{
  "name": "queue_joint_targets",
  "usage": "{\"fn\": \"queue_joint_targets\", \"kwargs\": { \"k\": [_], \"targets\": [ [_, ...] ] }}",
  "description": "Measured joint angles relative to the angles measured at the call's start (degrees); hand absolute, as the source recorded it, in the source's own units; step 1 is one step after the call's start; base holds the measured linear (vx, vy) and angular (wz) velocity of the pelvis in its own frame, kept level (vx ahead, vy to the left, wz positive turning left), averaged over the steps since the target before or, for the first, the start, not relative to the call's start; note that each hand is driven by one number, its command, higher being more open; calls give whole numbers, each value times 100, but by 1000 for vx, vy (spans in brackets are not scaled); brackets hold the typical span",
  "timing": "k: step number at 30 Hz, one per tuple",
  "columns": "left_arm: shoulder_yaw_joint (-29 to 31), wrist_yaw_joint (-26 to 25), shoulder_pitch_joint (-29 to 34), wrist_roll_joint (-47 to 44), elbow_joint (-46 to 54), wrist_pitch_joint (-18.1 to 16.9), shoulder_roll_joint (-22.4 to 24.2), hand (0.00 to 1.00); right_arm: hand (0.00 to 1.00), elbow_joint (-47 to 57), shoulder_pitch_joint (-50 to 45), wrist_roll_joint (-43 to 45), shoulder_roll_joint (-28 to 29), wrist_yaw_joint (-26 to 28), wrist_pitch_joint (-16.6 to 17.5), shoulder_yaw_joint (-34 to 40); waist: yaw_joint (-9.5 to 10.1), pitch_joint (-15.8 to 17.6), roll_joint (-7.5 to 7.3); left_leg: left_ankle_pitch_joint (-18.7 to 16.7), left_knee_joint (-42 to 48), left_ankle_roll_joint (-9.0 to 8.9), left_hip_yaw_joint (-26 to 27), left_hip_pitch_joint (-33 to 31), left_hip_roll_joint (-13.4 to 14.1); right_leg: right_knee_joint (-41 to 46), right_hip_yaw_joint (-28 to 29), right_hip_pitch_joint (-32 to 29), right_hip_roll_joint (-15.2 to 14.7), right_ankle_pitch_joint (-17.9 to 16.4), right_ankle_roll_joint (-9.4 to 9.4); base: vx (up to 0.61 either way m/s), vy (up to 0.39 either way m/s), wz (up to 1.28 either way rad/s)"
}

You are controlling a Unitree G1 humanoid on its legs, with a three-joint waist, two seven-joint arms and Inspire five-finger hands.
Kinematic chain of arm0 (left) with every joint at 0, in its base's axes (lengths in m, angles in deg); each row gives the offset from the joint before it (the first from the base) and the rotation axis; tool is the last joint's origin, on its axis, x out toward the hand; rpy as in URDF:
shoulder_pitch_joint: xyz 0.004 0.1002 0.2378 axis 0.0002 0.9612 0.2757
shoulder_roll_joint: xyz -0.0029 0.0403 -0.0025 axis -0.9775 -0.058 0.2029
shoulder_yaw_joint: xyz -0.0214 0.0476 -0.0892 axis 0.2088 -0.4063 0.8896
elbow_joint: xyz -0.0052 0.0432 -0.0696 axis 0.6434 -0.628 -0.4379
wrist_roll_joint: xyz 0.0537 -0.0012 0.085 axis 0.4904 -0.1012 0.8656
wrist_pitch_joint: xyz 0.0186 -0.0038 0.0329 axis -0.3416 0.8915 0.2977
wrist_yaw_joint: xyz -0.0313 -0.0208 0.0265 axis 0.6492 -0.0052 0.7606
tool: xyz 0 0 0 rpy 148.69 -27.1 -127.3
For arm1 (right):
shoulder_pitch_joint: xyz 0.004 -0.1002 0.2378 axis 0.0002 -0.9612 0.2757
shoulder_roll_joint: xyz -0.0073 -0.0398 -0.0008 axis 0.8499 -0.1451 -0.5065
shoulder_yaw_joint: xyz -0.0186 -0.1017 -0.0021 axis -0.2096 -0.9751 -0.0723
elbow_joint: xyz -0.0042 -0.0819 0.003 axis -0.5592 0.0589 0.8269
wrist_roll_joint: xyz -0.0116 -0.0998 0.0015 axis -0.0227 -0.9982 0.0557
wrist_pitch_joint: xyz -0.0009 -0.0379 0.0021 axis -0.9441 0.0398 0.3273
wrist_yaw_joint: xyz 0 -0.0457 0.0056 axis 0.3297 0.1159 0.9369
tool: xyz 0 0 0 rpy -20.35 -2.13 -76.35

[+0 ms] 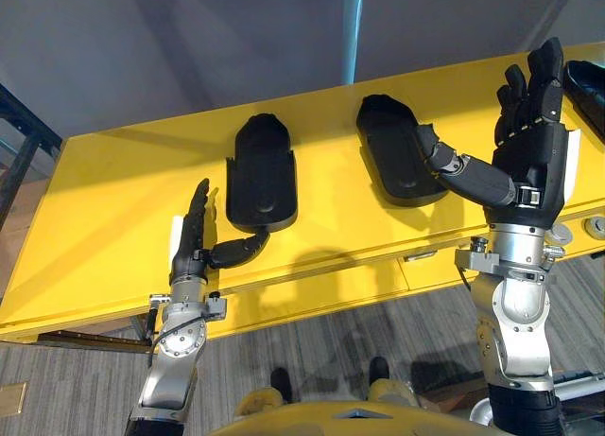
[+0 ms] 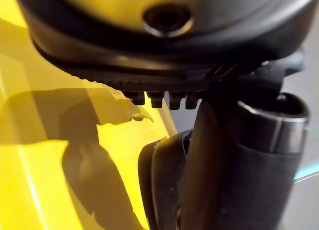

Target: Walk over and take three plastic housings, then place them on the shelf

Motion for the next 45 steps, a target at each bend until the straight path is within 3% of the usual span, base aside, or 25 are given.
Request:
{"fn": "queue_joint_targets", "kwargs": {
  "k": [8,11,18,22,28,33,36,38,39,40,41,43,45],
  "targets": [
    [22,855,183,-1302,330,-220,9,100,100,19,-143,2,149,12,-15,3,1,-37,-35,-4,4,1,-26,-23,0,-9,-30,1,-4,0,0,0,0,0],
    [73,900,351,-1341,726,-271,12,100,100,22,-257,26,241,12,-22,9,-3,-45,-48,-7,4,-2,-32,-22,4,-11,-36,6,-3,0,0,0,0,0],
    [952,714,499,-1809,1613,-1398,251,100,100,10,-749,256,432,68,-339,183,-8,-111,-58,-16,-24,-6,-31,26,7,-64,-46,71,6,0,0,0,0,0],
    [1051,714,451,-1989,1902,-1888,281,100,100,-66,-919,346,549,-42,-533,327,-35,-249,-96,-33,-115,-17,151,159,14,-113,119,76,42,19,1,13,5,-22],
    [429,937,-23,-2652,1787,-1970,292,100,100,-108,-1244,350,684,-10,-749,662,-359,-315,-220,-172,-107,-70,912,347,65,-249,889,-146,192,217,9,-10,12,-69],
    [-2,930,-568,-3062,1173,-1948,282,100,100,-320,-1757,568,685,251,-748,1402,-877,-362,-244,-586,243,-200,1749,540,225,-324,1759,-295,432,347,36,-11,-12,-91],
    [-316,775,-771,-3056,858,-1749,283,100,100,-323,-1996,905,692,485,-701,1665,-1181,-374,-222,-807,513,-276,2162,649,364,-387,2177,-319,605,416,28,7,-44,-73],
    [-448,668,-807,-3053,843,-1642,305,100,100,-323,-2033,933,692,600,-618,1670,-1249,-371,-209,-921,694,-279,2204,640,426,-399,2313,-338,673,433,23,-4,-44,-54],
    [-491,607,-807,-3051,843,-1605,321,100,100,-323,-2020,1084,691,727,-563,1647,-1228,-377,-196,-1031,887,-204,1949,577,436,-395,2434,-380,732,456,-2,-18,-59,-73],
    [-481,538,-801,-3049,846,-1606,326,100,100,-321,-1942,1126,683,842,-484,1538,-1112,-370,-151,-1174,1095,-87,1259,445,440,-376,2623,-480,807,490,-12,-31,-62,-77],
    [-469,452,-801,-3048,847,-1606,339,100,100,-321,-1875,1126,670,895,-453,1466,-1049,-364,-101,-1288,1203,-58,919,358,437,-370,2707,-538,850,494,-2,-60,-53,-87],
    [-377,157,-772,-3025,856,-1603,460,100,100,-413,-1497,1124,518,974,-403,1059,-827,-268,143,-1766,1662,-34,-149,90,373,-302,3034,-697,1000,497,12,-95,30,-77],
    [-336,39,-625,-2822,902,-1591,494,100,100,-666,-1241,1123,380,958,-403,698,-702,-254,185,-1911,1848,67,-529,-4,254,-208,3158,-777,1006,500,11,-98,107,-40]
  ]
}}
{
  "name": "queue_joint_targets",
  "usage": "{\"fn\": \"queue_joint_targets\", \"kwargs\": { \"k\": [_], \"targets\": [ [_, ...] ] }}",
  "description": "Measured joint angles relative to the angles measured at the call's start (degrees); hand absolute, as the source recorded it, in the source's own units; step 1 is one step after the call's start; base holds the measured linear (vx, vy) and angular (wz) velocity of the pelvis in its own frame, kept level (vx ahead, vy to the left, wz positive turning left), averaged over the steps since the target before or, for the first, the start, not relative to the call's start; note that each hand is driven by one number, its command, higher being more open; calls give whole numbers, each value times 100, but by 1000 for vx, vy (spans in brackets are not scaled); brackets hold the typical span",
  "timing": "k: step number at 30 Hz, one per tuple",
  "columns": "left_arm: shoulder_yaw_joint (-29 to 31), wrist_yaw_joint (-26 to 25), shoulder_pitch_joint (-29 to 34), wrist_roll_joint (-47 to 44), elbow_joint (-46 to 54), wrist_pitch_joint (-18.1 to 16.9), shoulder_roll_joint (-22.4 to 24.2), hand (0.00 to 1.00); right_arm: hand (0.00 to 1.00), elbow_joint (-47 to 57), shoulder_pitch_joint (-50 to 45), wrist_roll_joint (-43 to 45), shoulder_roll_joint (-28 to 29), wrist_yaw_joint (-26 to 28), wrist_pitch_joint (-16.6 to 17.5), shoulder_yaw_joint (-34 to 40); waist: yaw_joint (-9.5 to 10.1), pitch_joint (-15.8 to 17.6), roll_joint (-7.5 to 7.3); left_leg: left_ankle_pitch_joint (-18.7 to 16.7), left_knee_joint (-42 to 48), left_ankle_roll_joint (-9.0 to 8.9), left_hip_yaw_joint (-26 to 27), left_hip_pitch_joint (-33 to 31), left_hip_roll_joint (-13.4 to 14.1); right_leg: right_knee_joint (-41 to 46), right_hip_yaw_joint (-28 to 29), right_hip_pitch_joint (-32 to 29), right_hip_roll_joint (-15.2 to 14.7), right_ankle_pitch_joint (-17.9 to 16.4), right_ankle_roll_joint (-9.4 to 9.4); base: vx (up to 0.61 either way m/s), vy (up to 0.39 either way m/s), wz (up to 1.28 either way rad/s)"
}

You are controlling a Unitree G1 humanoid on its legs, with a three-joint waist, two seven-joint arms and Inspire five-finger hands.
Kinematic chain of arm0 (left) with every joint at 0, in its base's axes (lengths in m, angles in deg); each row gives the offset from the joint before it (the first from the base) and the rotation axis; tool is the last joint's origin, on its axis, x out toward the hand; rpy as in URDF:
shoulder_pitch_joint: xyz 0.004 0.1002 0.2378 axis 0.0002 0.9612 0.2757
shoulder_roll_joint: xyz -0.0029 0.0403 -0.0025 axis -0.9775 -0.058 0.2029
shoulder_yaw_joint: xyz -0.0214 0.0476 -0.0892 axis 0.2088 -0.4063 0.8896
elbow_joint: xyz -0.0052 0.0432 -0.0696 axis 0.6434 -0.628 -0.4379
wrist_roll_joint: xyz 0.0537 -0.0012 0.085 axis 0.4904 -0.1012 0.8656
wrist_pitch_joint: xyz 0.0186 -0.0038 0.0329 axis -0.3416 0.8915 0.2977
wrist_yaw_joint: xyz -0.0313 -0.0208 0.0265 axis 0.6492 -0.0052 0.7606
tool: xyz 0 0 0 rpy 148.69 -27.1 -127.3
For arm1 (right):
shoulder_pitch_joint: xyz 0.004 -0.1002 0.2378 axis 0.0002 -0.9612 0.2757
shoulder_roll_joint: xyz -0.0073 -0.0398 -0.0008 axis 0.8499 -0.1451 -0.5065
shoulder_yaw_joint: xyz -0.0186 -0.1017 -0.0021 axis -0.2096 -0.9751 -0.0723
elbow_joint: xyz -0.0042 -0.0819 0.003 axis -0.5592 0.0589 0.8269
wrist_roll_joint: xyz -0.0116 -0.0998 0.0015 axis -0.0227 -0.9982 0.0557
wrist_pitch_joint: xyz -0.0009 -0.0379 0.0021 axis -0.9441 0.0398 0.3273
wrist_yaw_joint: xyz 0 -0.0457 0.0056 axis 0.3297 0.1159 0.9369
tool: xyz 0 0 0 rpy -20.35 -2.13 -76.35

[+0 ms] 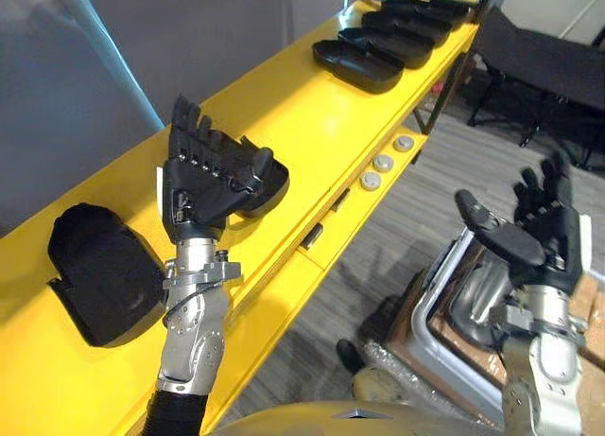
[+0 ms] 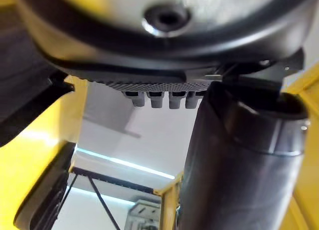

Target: Walk over and take three plastic housings, then place them on the shelf

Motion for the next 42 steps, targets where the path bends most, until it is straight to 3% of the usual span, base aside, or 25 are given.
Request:
{"fn": "queue_joint_targets", "kwargs": {
  "k": [5,9,10,11,12,13,16,20,21,22,23,24,25,27,28,29,31,33,36,39,42],
  "targets": [
    [61,151,352,-6,349,-2,6,100,100,-291,-191,-10,303,-501,-12,-920,425,98,-45,-223,678,65,-173,-333,-88,458,-142,-225,-50,-5,30,-80,91,7],
    [46,376,533,-17,618,-18,9,100,100,-197,-606,-7,561,-395,30,-1035,451,236,-182,-422,1115,175,61,-382,-42,641,-225,-257,-67,74,137,-118,65,-30],
    [31,443,574,-13,692,-18,4,100,100,-165,-628,-4,556,-281,51,-1021,509,291,-275,-437,1190,237,282,-376,-19,496,-312,-257,-118,276,83,-225,9,-71],
    [38,463,577,-12,709,-22,10,100,100,-156,-590,-2,551,-227,68,-1015,563,319,-249,-410,1185,279,432,-399,42,477,-451,-276,-143,245,-66,-291,-9,-96],
    [49,506,567,-14,703,-23,24,100,100,-156,-393,115,482,-148,118,-1012,602,336,-303,-336,1176,299,677,-415,154,1099,-1103,-539,-205,-52,-331,-271,-1,-87],
    [44,584,566,-14,678,-22,8,100,100,-184,-117,174,394,-111,189,-1009,649,366,-254,-221,1084,294,839,-411,245,1857,-1637,-673,-356,-384,-457,-176,-8,-82],
    [74,860,478,-22,604,-27,-69,100,100,-725,762,143,112,-339,601,-1081,764,336,-294,85,899,160,960,-501,535,3360,-2309,-584,-886,-1228,-643,-78,-105,-45],
    [189,1072,495,-480,361,-41,-74,100,100,-1509,1245,81,87,-710,666,-1183,949,236,-481,401,845,-247,1014,-640,902,3940,-2413,-48,-1637,-1402,-674,-50,-321,-29],
    [211,1056,491,-629,313,-56,-73,100,100,-1657,1270,-64,93,-727,658,-1215,967,202,-538,456,904,-346,1012,-717,988,3531,-2401,134,-1757,-1300,-643,-51,-447,-33],
    [217,976,485,-735,227,-77,-79,100,100,-1800,1222,-210,87,-711,588,-1236,966,143,-603,575,950,-535,965,-818,1153,3004,-2365,374,-1611,-1553,-190,-63,-531,-54],
    [209,863,495,-740,134,-75,52,100,100,-1868,1145,-372,56,-720,423,-1214,996,100,-467,781,759,-610,901,-834,1338,2769,-2550,391,-1417,-1738,92,-53,-446,-53],
    [153,808,495,-740,92,-65,101,100,100,-1870,1058,-406,53,-729,287,-1188,947,66,-413,996,574,-577,823,-835,1425,2547,-2679,447,-1292,-1843,256,-24,-436,-38],
    [140,797,495,-739,76,-42,180,100,100,-1870,984,-420,42,-721,150,-1134,828,46,-372,1192,482,-430,761,-853,1509,2330,-2827,542,-1178,-1910,346,1,-501,-16],
    [137,803,495,-754,69,-5,282,100,100,-1859,764,-475,25,-716,-79,-995,641,46,-365,1683,708,310,611,-983,1716,1903,-2976,822,-941,-1913,338,11,-485,-22],
    [124,809,499,-754,68,-4,283,100,100,-1819,677,-509,23,-718,-112,-941,625,41,-381,1535,759,144,554,-1015,1694,1833,-2948,883,-930,-1929,307,-14,-236,-53],
    [28,857,500,-761,73,-12,312,100,100,-1706,554,-524,-6,-738,-118,-765,626,4,-339,1298,353,-218,361,-980,1323,1819,-2782,786,-932,-1938,240,-17,-88,-66],
    [-61,916,519,-755,74,-15,341,100,100,-1637,559,-519,-61,-811,-119,-661,714,-111,-153,1226,-137,-107,159,-858,877,1907,-2494,485,-839,-1942,204,16,-97,-120],
    [-117,788,516,-561,77,-13,401,100,100,-1578,511,-508,-76,-853,-141,-759,701,-110,-154,1229,-288,-154,-182,-671,717,2011,-2208,285,-806,-1943,202,31,-62,-117],
    [-140,623,516,-437,74,10,388,100,100,-1532,407,-527,-83,-977,-298,-901,574,-119,-138,967,-274,-443,-110,-578,637,1989,-1930,59,-867,-1892,287,-20,89,-71],
    [-250,584,487,-441,18,50,351,100,100,-1664,278,-567,-15,-1213,-348,-893,562,-56,-224,949,-386,-470,-25,-638,499,1514,-1970,51,-1020,-1428,469,-76,178,-22],
    [-292,553,451,-423,-42,77,147,100,100,-2141,620,-570,17,-1455,-342,-869,580,102,-339,954,-324,-462,-107,-933,362,901,-2233,85,-1170,-886,498,-128,162,4]
  ]
}}
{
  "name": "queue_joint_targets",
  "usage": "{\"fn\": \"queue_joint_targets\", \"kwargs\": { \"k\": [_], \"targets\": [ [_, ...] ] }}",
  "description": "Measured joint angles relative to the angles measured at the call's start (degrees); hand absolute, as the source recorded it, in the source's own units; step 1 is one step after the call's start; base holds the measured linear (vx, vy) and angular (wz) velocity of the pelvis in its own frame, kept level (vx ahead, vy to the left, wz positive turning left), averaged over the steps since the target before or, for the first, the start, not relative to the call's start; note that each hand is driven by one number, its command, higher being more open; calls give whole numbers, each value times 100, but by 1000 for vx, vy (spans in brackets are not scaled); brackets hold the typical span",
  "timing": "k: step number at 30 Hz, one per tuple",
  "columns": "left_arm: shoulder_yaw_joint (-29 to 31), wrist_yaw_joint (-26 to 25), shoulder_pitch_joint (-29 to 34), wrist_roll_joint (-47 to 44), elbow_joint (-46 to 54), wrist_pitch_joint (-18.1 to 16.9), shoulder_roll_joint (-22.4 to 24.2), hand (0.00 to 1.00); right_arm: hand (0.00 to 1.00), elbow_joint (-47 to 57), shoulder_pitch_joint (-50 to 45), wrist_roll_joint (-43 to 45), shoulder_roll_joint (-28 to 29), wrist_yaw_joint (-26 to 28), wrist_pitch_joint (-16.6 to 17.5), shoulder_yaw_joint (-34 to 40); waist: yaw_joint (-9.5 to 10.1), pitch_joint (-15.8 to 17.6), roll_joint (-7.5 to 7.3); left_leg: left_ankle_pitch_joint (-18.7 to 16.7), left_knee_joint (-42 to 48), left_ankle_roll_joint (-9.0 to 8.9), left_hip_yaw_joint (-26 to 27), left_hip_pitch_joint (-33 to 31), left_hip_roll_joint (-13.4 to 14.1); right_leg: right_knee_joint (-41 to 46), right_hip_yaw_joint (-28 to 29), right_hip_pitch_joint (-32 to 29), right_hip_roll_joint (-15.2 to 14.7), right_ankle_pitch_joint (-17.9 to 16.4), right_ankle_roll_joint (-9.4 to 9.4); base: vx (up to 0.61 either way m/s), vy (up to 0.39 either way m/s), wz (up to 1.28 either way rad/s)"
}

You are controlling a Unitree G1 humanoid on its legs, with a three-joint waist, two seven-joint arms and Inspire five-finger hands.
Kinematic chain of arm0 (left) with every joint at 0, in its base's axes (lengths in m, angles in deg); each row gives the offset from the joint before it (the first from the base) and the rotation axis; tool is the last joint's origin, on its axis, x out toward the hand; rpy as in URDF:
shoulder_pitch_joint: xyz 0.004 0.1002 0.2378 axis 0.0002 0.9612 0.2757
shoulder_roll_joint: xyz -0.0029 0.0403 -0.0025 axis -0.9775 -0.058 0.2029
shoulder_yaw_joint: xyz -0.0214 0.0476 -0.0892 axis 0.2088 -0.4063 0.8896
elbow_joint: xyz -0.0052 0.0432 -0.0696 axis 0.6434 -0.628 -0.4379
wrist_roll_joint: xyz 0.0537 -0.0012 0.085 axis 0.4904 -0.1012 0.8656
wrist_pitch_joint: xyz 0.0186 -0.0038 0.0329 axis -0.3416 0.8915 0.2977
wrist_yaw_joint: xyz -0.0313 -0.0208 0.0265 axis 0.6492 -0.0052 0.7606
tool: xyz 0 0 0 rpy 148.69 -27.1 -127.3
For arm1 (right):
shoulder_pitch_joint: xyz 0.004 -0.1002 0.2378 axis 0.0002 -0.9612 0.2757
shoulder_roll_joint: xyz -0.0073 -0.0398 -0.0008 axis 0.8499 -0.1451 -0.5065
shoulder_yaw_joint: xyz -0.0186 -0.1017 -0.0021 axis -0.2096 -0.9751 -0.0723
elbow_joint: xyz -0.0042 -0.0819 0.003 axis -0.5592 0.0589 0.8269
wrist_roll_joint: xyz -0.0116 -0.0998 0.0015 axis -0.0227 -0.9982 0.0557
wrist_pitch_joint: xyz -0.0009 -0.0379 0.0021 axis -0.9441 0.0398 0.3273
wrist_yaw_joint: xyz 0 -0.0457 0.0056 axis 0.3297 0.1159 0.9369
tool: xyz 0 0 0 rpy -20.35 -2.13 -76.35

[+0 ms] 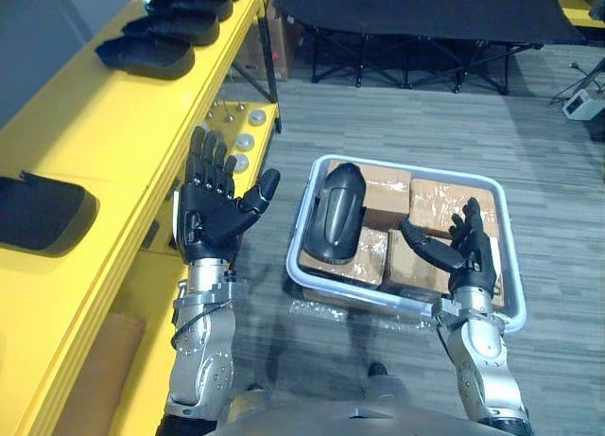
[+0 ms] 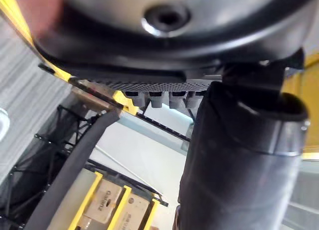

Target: Walk over and take three plastic housings, then place them on the shelf

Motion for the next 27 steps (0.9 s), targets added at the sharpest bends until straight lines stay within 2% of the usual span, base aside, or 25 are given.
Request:
{"fn": "queue_joint_targets", "kwargs": {
  "k": [1,4,5,8,10,14,20,24,27],
  "targets": [
    [-18,-78,-56,207,0,17,-135,100,100,-364,377,-2,-7,-200,1,59,24,175,-25,37,83,56,-56,-171,-54,-250,-170,16,-54,288,1,-132,86,14],
    [-44,-134,-345,212,-4,22,-243,100,100,-972,1216,0,-25,-637,-2,296,175,529,-17,120,210,129,-200,-488,-134,-599,-512,24,-103,635,-72,-210,52,26],
    [-28,-161,-508,210,-4,22,-274,100,100,-1327,1764,7,-153,-823,-33,368,196,700,8,197,264,139,-308,-666,-190,-701,-676,19,-139,671,-103,-227,0,39],
    [-125,-211,-743,211,-13,22,-274,100,100,-1754,2559,7,-528,-965,-139,379,338,908,103,276,312,99,-415,-940,-194,-835,-731,-109,-118,703,-152,-149,-27,20],
    [-257,-211,-892,213,-90,21,-288,100,100,-1865,2952,8,-756,-1043,-252,375,353,1070,231,374,287,74,-530,-1053,-179,-888,-810,-144,-72,764,-231,-119,-59,13],
    [-525,-195,-1202,212,-410,24,-362,100,100,-2382,3485,8,-946,-1078,-296,310,389,1346,223,449,284,61,-558,-1128,-119,-889,-823,-223,4,838,-328,-60,-37,0],
    [-553,-198,-1469,201,-628,26,-465,100,100,-3122,3963,15,-1199,-919,-571,237,454,1527,194,489,278,64,-598,-1192,-135,-886,-870,-264,-2,852,-338,-14,-3,3],
    [-556,-191,-1665,187,-814,27,-473,100,100,-3605,4462,-10,-1626,-519,-952,-127,474,1577,224,568,246,82,-700,-1290,-162,-874,-974,-308,-14,871,-356,0,-2,13],
    [-560,-168,-1692,169,-979,28,-515,100,100,-3961,4743,-218,-1939,-197,-1091,-299,473,1589,243,638,167,98,-737,-1285,-207,-873,-1038,-307,-53,927,-395,-24,21,10]
  ]
}}
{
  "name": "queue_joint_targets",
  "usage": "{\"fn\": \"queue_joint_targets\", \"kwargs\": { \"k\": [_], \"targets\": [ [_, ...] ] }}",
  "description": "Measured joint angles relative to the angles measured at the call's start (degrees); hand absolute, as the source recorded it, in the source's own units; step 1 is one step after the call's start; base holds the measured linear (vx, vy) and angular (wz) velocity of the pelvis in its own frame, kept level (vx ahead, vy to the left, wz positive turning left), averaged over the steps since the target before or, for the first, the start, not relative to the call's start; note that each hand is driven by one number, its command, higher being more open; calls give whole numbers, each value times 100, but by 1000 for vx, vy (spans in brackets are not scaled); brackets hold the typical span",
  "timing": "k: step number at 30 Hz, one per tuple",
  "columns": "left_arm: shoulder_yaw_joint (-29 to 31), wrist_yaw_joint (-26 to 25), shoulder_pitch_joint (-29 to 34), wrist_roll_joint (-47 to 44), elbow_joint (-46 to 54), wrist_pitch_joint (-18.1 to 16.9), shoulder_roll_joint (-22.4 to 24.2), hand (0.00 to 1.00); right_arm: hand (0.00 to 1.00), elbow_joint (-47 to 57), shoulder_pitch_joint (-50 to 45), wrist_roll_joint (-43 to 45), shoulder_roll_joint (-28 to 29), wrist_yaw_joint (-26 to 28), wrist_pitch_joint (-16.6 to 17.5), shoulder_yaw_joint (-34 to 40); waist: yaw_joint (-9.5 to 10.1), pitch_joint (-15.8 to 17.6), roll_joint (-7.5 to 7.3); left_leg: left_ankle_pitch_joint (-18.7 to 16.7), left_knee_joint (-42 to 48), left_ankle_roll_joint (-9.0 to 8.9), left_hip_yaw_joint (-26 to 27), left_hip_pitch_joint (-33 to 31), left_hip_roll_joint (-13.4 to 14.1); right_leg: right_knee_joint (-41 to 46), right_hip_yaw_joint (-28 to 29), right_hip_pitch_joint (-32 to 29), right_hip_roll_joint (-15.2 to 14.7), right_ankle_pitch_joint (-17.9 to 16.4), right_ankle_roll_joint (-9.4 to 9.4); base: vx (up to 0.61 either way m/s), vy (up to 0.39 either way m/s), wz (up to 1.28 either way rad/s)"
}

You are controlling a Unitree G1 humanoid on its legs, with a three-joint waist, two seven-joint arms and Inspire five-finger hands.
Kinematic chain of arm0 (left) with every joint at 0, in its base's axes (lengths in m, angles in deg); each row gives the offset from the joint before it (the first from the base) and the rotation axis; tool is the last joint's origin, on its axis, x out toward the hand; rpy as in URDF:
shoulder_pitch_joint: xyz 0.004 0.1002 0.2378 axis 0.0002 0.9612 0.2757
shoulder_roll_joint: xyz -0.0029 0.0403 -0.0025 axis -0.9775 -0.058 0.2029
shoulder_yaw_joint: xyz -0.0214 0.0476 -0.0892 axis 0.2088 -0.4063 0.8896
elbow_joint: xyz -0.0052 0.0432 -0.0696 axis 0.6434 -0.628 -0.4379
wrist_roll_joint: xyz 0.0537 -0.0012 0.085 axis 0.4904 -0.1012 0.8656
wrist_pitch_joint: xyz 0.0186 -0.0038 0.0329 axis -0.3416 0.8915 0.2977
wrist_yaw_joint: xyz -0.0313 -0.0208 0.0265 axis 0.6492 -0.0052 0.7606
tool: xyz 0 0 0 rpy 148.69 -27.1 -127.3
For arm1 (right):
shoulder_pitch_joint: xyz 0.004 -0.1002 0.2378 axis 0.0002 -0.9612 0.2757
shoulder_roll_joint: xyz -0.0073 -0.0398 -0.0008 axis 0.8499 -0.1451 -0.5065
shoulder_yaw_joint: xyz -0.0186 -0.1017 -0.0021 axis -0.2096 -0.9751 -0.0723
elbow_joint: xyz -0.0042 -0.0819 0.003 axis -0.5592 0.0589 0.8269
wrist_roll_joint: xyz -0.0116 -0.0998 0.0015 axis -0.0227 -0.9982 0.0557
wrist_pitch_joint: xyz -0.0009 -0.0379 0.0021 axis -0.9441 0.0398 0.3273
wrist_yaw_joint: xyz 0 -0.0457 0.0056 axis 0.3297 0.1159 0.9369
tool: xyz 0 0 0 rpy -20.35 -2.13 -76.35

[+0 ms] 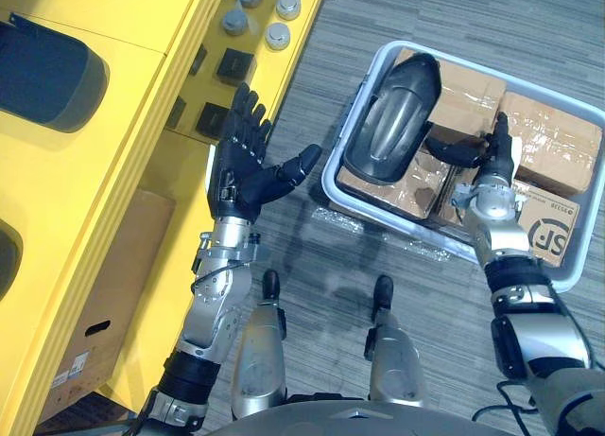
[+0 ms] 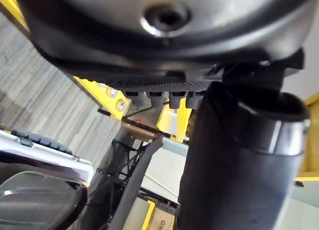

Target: Walk over and take three plastic housings, then place them on the shelf

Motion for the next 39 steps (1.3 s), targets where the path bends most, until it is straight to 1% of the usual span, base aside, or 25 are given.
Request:
{"fn": "queue_joint_targets", "kwargs": {
  "k": [2,3,6,8,9,10,11,16,17,19,21,23,25,26,27,29,31,32,34,36,39],
  "targets": [
    [0,22,-75,-4,-121,7,-75,100,100,-259,119,-34,-140,176,-48,-148,10,4,3,44,-31,-1,-30,-1,-5,4,-72,8,0,13,1,-43,2,8],
    [10,25,-98,-28,-146,7,-110,100,0,-370,174,-151,-210,291,-63,-226,13,6,8,88,-74,-5,-51,3,-6,17,-88,6,1,12,1,-47,-6,9],
    [7,35,-107,-57,-147,7,-123,100,0,-621,393,-244,-415,414,-193,-360,11,31,54,173,-149,-25,-103,7,-6,35,-155,6,11,10,0,-85,-17,8],
    [-1,49,-112,-87,-148,8,-123,100,0,-823,633,-364,-727,564,-353,-441,8,91,130,276,-259,-39,-122,34,1,64,-198,-12,16,-4,-18,-103,-25,5],
    [0,50,-113,-88,-148,8,-124,100,0,-863,681,-462,-796,620,-404,-466,5,110,149,302,-306,-41,-129,55,4,75,-215,-13,18,-12,-28,-86,-31,3],
    [-4,52,-113,-88,-148,9,-124,100,0,-924,764,-493,-929,688,-527,-543,7,123,171,373,-386,-53,-135,72,13,82,-220,-33,28,-21,-42,-66,-38,2],
    [-4,52,-112,-87,-148,21,-127,100,0,-925,782,-707,-994,759,-656,-564,11,125,175,454,-495,-59,-135,111,21,83,-221,-46,38,-36,-66,-56,-39,1],
    [-79,52,-108,-85,-147,116,-166,100,0,-1001,779,-1136,-952,851,-1126,-701,37,126,174,602,-711,-99,-130,240,58,97,-231,-17,75,1,-45,-10,-22,0],
    [-108,49,-107,-86,-147,141,-179,100,100,-1001,779,-1138,-946,844,-1178,-709,40,126,174,602,-719,-99,-129,259,59,97,-233,0,75,1,-45,0,0,0],
    [-160,56,-89,-85,-137,158,-188,100,100,-1004,778,-1138,-914,715,-1355,-749,65,126,174,626,-806,-105,-105,367,61,98,-229,54,73,1,-45,0,0,0],
    [-160,54,-75,-84,-129,158,-187,100,100,-1001,773,-1137,-901,595,-1426,-738,81,126,174,626,-815,-105,-104,394,63,97,-232,82,74,-1,-48,0,0,0],
    [-159,47,2,-84,-112,160,-188,100,100,-925,705,-1130,-822,282,-1405,-602,98,126,174,648,-891,-100,-83,483,62,107,-225,117,71,-3,-50,-5,-2,-2],
    [-172,41,192,-82,24,160,-187,100,100,-602,582,-1126,-677,-217,-1248,-340,82,126,173,670,-938,-102,-72,524,64,111,-222,128,71,-10,-55,0,0,0],
    [-182,41,318,-82,80,160,-183,100,100,-233,449,-1127,-614,-493,-1088,-224,58,126,173,705,-1014,-108,-59,578,66,112,-218,141,71,-16,-61,0,0,0],
    [-180,40,380,-82,113,160,-184,100,100,-48,419,-1129,-589,-616,-1002,-183,31,126,173,711,-1031,-109,-59,585,67,114,-219,142,72,-18,-64,0,0,0],
    [-224,35,453,-81,123,161,-180,100,100,698,279,-1156,-541,-1057,-600,-25,4,126,173,737,-1113,-112,-17,646,77,115,-212,142,74,-20,-64,-37,-11,-5],
    [-238,40,449,-80,126,161,-169,100,100,1111,236,-1343,-502,-1271,-330,4,-13,125,172,743,-1121,-112,13,666,86,121,-202,142,77,-20,-64,-27,-7,-7],
    [-238,41,451,-80,126,161,-162,100,100,1391,163,-1361,-465,-1361,-181,13,-8,125,171,758,-1161,-112,44,708,91,127,-182,144,80,-20,-64,-20,-5,-9],
    [-236,41,459,-80,126,159,-162,100,100,1764,-28,-1364,-356,-1377,-33,11,-9,123,168,786,-1241,-111,74,779,94,130,-158,162,83,-24,-66,-7,-6,-7],
    [-240,42,468,-79,126,159,-161,100,100,1887,-184,-1366,-155,-1353,25,8,-11,119,160,821,-1316,-108,95,832,94,130,-140,165,83,-25,-67,-1,-6,-4],
    [-241,35,559,-77,126,159,-158,100,100,1885,-458,-1363,240,-1264,-7,-37,-13,119,160,840,-1324,-108,111,845,94,130,-127,164,82,-25,-66,0,-2,-1]
  ]
}}
